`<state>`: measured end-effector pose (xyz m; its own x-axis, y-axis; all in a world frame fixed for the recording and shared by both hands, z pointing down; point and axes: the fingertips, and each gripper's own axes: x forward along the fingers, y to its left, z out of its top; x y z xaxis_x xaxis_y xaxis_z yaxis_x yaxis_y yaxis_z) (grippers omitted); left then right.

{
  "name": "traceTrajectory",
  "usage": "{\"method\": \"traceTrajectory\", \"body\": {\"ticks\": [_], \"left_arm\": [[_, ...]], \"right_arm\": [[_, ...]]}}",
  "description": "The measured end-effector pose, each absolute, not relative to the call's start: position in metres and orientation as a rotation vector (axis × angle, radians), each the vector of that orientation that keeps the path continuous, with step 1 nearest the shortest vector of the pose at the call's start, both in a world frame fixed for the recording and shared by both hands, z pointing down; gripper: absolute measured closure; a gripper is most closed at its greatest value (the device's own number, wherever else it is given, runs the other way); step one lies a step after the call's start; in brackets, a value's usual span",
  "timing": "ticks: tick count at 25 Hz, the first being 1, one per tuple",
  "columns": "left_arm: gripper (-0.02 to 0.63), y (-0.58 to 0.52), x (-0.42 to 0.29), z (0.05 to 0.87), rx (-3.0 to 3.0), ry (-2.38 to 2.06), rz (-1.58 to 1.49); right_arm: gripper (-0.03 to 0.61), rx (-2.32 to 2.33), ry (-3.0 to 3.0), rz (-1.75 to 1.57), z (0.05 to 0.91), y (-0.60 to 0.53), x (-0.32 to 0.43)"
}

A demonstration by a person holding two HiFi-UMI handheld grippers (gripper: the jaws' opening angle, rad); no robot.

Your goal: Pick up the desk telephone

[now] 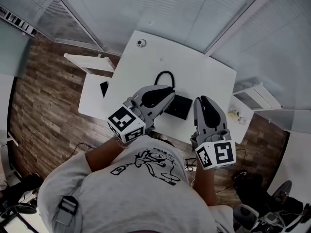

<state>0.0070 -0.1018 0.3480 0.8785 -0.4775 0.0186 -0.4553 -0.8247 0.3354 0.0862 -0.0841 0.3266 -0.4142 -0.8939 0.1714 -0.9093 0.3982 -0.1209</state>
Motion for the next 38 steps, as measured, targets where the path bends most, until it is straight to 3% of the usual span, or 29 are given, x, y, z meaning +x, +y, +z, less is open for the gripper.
{"method": "traceTrajectory", "body": {"ticks": [11, 24, 34, 38], "left_arm": [[0.583, -0.154, 0.003, 0.360, 2.709, -0.603, -0.070], [0.583, -0.153, 0.043, 0.368, 2.685, -0.571, -0.056], [0.577, -0.146, 0.049, 0.454, 2.537, -0.594, 0.134], [0.537, -0.144, 0.040, 0.501, 2.466, -0.604, 0.238]], "right_arm": [[0.534, 1.696, -2.507, 0.364, 0.344, -0.133, 0.077], [0.534, 1.686, -2.472, 0.400, 0.355, -0.130, 0.117], [0.522, 1.610, -2.399, 0.614, 0.435, -0.118, 0.142], [0.494, 1.581, -2.358, 0.685, 0.469, -0.113, 0.142]]}}
